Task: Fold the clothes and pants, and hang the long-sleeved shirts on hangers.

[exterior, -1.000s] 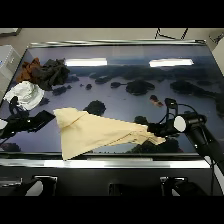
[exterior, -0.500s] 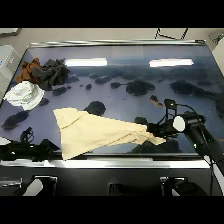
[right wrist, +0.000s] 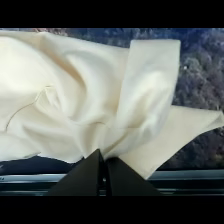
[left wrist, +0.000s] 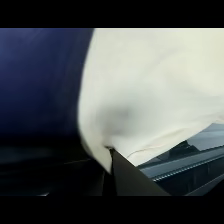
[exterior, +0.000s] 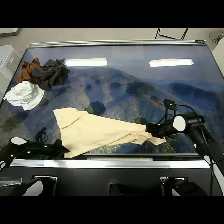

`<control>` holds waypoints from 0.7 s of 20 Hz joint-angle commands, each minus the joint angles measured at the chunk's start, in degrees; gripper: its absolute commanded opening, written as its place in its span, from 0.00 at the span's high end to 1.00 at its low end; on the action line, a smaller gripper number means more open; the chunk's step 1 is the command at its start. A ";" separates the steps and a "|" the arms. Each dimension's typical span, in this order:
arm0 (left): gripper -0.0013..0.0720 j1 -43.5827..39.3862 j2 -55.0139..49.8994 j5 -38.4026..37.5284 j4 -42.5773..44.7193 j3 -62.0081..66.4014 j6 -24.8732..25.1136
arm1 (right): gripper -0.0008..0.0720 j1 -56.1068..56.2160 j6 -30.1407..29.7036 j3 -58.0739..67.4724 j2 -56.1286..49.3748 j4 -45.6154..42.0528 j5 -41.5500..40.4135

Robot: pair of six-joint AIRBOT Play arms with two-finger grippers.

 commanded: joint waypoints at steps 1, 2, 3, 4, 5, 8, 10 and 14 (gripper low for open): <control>0.96 -1.95 1.53 -1.20 -8.00 2.91 5.68 | 0.94 0.00 -0.59 1.36 0.02 -0.26 -0.70; 0.96 -1.95 4.11 -1.55 -9.75 6.23 5.70 | 0.94 0.00 -2.08 4.13 0.15 -2.69 -0.66; 0.96 -1.84 7.52 -1.14 -11.85 11.37 5.66 | 0.94 0.00 -2.38 8.41 0.59 -6.38 -0.81; 0.96 -1.46 10.82 -0.17 -14.08 17.59 5.66 | 0.94 0.00 -2.36 13.62 1.14 -10.67 -1.31; 0.96 -0.83 14.12 2.03 -16.39 25.68 5.16 | 0.94 0.00 -2.34 19.74 1.77 -15.56 -2.38; 0.96 1.20 20.41 17.40 -18.14 53.55 4.20 | 0.94 0.00 -2.43 43.23 3.06 -26.71 -7.87; 0.96 1.40 22.29 27.87 -15.23 68.39 5.68 | 0.94 0.00 -2.40 58.36 3.28 -27.96 -7.54; 0.96 1.33 24.98 26.45 -13.53 79.41 2.10 | 0.94 0.00 -2.19 69.90 7.21 -24.55 -5.62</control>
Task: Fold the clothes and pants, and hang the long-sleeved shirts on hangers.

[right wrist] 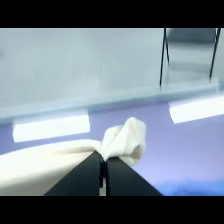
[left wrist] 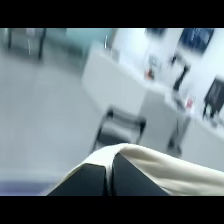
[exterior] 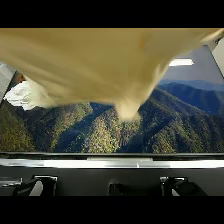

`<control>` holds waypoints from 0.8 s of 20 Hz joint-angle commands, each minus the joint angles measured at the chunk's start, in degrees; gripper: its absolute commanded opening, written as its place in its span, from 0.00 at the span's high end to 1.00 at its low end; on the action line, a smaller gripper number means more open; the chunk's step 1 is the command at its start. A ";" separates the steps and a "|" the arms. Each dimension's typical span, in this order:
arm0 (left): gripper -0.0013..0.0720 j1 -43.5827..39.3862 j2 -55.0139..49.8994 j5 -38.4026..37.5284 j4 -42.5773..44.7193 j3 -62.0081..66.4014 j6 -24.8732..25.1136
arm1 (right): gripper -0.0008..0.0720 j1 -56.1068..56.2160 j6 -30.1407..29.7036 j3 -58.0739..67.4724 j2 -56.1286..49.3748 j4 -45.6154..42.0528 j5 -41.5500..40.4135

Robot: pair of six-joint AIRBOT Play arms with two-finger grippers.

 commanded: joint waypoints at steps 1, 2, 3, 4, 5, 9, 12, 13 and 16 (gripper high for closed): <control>0.96 0.20 3.39 4.59 1.16 10.08 -3.85 | 0.94 -0.02 0.15 9.29 3.80 -0.61 0.26; 0.95 0.20 3.98 5.40 1.16 10.12 -3.80 | 0.94 -0.02 0.09 9.29 4.83 -0.87 -0.13; 0.96 0.20 4.31 6.05 1.16 10.14 -3.80 | 0.94 -0.02 -0.76 9.29 5.68 -0.87 -1.31; 0.96 0.20 4.39 6.45 1.16 10.16 -3.80 | 0.94 -0.02 -2.10 9.29 6.27 -0.87 -3.15; 0.96 0.20 4.22 6.38 1.18 10.10 -3.78 | 0.94 -0.02 -3.50 9.29 6.73 -0.85 -5.68; 0.96 0.20 0.74 -2.08 6.58 8.15 -3.41 | 0.94 -0.02 -13.25 9.22 4.90 -0.87 -5.68; 0.96 -0.13 -5.01 -13.11 9.79 -0.68 -3.63 | 0.94 -0.02 -12.46 8.59 -3.76 -1.77 11.43; 0.95 -0.98 -7.13 -14.08 9.79 -5.35 -3.61 | 0.94 -0.02 -8.83 6.56 -8.17 -3.41 15.78; 0.95 -5.31 -15.96 -8.92 10.25 -22.36 -3.45 | 0.94 -0.02 -3.19 -4.28 -22.88 -2.21 13.03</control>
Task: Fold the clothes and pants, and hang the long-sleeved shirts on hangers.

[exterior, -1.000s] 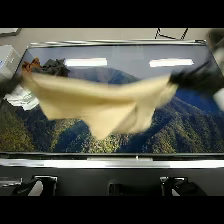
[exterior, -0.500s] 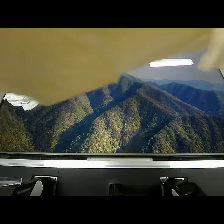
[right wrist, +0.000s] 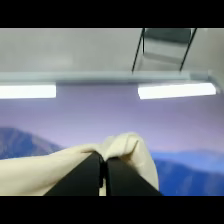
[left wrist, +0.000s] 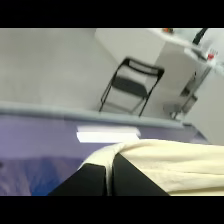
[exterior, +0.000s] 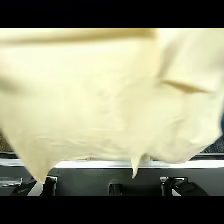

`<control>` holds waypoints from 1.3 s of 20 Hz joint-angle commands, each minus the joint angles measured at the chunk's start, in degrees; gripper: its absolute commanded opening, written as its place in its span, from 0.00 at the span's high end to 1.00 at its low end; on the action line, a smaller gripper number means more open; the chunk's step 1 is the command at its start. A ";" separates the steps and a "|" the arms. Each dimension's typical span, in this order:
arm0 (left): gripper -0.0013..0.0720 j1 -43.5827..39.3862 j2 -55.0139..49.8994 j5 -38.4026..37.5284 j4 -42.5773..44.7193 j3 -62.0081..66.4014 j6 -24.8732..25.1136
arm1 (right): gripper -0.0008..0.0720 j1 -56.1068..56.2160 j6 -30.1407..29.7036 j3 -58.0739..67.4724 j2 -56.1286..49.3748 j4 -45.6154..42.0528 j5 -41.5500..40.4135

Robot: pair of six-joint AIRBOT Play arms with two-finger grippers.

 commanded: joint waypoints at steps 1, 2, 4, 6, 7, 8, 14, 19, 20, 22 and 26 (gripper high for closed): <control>0.95 -3.98 -10.58 4.04 0.98 -16.87 1.33 | 0.94 -0.02 7.17 -9.49 -15.89 0.20 -1.92; 0.96 -4.72 -14.91 7.17 0.96 -19.80 2.60 | 0.94 -0.02 10.40 -10.08 -20.85 0.74 -4.96; 0.95 -4.98 -23.02 7.72 0.37 -20.72 2.51 | 0.94 -0.02 17.25 -10.05 -28.59 4.24 -9.86; 0.95 -5.01 -28.79 7.63 -0.50 -20.65 2.51 | 0.94 -0.02 21.81 -10.08 -32.96 10.16 -14.71; 0.95 -5.01 -31.01 7.61 -0.83 -20.65 2.47 | 0.94 -0.02 22.05 -10.08 -34.62 12.83 -16.96; 0.95 -5.01 -32.68 7.61 -1.05 -20.68 2.38 | 0.94 -0.02 22.08 -10.08 -36.28 15.30 -18.95; 0.22 -3.08 -35.21 -0.35 -3.28 -18.62 -1.77 | 0.38 -4.13 21.79 -8.96 -38.66 26.10 -16.63; 0.10 10.78 -34.51 -31.08 11.43 -14.56 -6.71 | 0.23 -23.78 3.58 -5.20 -34.14 33.16 13.09; 0.11 12.46 -33.31 -33.40 15.63 -16.31 -7.63 | 0.23 -27.21 0.63 -5.62 -33.70 32.63 20.52; 0.14 14.49 -28.70 -31.82 21.05 -23.87 -8.13 | 0.24 -31.39 -1.60 -8.72 -32.68 32.13 29.03; 0.28 15.26 -21.57 -23.30 18.60 -43.25 -2.19 | 0.27 -30.86 -1.62 -17.51 -28.37 33.35 27.23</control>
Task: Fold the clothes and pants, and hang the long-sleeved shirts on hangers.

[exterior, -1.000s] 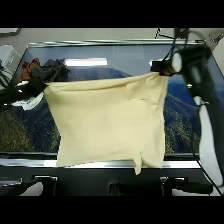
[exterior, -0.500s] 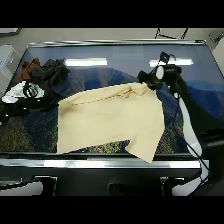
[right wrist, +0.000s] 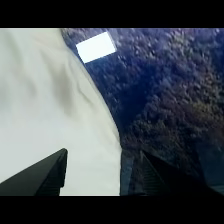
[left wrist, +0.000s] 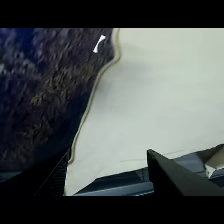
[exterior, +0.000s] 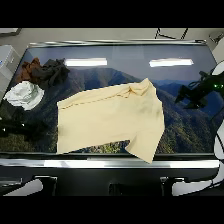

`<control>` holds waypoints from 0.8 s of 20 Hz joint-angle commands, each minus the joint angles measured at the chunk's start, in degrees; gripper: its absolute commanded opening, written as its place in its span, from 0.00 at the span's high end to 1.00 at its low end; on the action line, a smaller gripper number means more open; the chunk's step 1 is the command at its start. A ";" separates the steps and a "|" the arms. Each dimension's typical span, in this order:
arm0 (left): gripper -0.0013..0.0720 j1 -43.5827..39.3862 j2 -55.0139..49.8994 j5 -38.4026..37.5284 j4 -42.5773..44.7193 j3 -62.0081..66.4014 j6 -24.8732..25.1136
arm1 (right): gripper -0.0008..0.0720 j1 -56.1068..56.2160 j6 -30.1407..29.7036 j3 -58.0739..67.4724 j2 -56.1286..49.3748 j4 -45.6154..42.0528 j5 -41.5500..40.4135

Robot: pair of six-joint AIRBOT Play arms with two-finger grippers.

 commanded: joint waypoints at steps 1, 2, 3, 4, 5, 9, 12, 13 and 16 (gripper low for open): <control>0.28 1.99 3.98 2.40 1.05 -13.03 5.66 | 0.26 -0.52 -2.36 -6.16 3.41 1.29 3.63; 0.28 2.34 3.85 2.43 0.98 -14.49 8.11 | 0.27 0.17 -2.73 -6.88 3.82 1.27 3.54; 0.28 2.58 3.74 2.49 1.03 -15.28 9.81 | 0.27 1.01 -2.75 -7.15 3.93 1.05 4.11; 0.28 2.62 3.63 2.93 1.03 -15.67 10.54 | 0.27 2.21 -3.15 -7.17 3.93 1.01 4.79; 0.28 2.54 3.37 3.37 0.90 -15.80 10.51 | 0.27 3.34 -3.89 -7.17 3.93 0.98 5.11; 0.32 0.17 1.11 4.81 -2.23 -15.85 10.95 | 0.26 6.01 -5.79 -7.17 3.93 0.76 4.28; 0.37 -2.80 -1.25 5.86 -2.93 -15.85 10.95 | 0.26 6.01 -6.73 -7.17 3.93 0.20 5.88; 0.41 -3.52 -1.75 5.84 -2.91 -15.85 10.71 | 0.26 6.01 -7.19 -7.17 3.93 -0.83 6.45; 0.69 -4.76 -2.10 4.46 -2.93 -15.82 10.29 | 0.26 6.01 -7.21 -7.17 3.93 -4.85 6.95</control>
